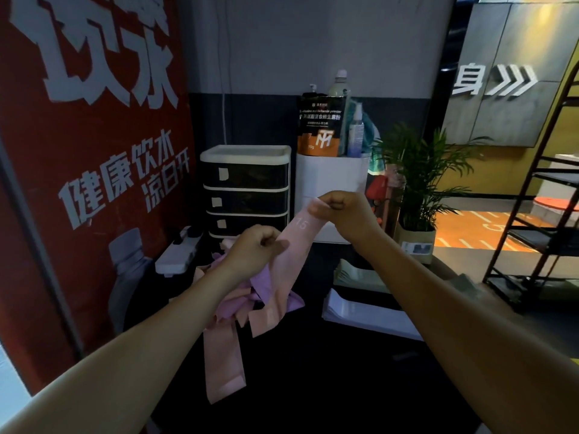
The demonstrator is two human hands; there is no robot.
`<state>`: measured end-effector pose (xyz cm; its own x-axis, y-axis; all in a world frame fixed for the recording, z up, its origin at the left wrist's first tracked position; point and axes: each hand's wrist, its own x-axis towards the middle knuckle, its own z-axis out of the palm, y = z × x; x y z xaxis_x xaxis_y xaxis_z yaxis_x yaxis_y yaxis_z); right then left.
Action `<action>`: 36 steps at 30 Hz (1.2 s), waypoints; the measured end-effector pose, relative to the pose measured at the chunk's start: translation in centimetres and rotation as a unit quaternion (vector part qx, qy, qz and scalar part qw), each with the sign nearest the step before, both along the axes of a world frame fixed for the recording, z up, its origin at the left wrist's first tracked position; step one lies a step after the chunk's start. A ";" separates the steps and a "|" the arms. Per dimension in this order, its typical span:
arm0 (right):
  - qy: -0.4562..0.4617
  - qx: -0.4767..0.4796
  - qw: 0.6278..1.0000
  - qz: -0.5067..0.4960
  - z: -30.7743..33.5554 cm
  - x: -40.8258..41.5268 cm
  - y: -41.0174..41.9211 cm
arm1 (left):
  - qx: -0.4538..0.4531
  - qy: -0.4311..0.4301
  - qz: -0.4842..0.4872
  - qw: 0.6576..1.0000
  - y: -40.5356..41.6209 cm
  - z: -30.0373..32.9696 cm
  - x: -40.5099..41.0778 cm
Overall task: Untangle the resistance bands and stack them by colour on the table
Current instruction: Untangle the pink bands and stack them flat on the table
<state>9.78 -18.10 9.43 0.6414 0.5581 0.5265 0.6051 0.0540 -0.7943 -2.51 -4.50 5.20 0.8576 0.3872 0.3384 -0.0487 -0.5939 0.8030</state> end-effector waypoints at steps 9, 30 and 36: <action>0.011 -0.053 0.998 -0.036 -0.2 -0.1 -1.6 | -0.055 0.039 -0.042 0.997 -0.2 -1.2 0.5; 0.257 0.042 0.929 -0.262 -9.1 0.3 -13.3 | -0.078 0.201 0.001 0.976 0.5 -6.3 -3.8; 0.249 -0.012 0.920 -0.301 -12.8 -1.0 -15.8 | -0.295 0.218 -0.008 0.930 -1.5 -7.2 -4.7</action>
